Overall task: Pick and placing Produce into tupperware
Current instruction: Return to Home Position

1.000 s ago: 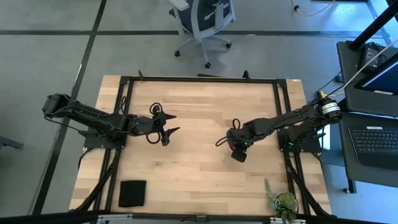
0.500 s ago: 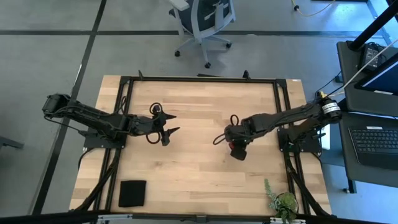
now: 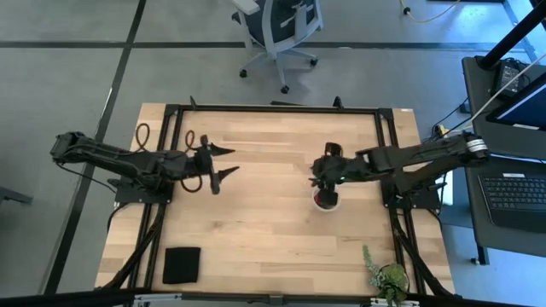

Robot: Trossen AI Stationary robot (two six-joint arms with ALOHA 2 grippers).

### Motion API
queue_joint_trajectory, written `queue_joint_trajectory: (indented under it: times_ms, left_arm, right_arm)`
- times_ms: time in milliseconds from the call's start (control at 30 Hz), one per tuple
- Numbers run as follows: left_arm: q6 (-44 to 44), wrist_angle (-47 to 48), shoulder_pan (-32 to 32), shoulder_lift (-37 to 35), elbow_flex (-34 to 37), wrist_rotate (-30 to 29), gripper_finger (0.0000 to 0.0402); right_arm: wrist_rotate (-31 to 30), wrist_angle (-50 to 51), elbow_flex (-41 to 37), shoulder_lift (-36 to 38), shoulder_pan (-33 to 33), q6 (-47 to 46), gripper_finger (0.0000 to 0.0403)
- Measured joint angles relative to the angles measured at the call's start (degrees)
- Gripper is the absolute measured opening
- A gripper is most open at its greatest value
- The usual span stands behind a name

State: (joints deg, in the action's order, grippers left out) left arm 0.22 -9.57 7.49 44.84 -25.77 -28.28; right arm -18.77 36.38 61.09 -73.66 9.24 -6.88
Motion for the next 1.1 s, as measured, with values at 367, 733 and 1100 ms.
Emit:
queue_joint_trajectory:
  times_ms: [367, 733, 1100]
  left_arm:
    - [4.5, 2.5, -0.1, -17.6, 6.3, -3.1, 0.0260]
    - [4.6, 2.6, -0.1, -36.0, 18.0, -3.0, 0.0260]
    - [4.4, 3.6, -0.1, -43.9, 23.5, -5.6, 0.0260]
  right_arm:
    - [-1.3, -15.3, -18.7, 24.6, -5.4, 6.5, 0.0168]
    - [-1.1, -35.1, -38.9, 45.5, -8.1, 10.3, 0.0168]
    - [-1.1, -37.8, -47.7, 55.4, -9.6, 10.0, 0.0168]
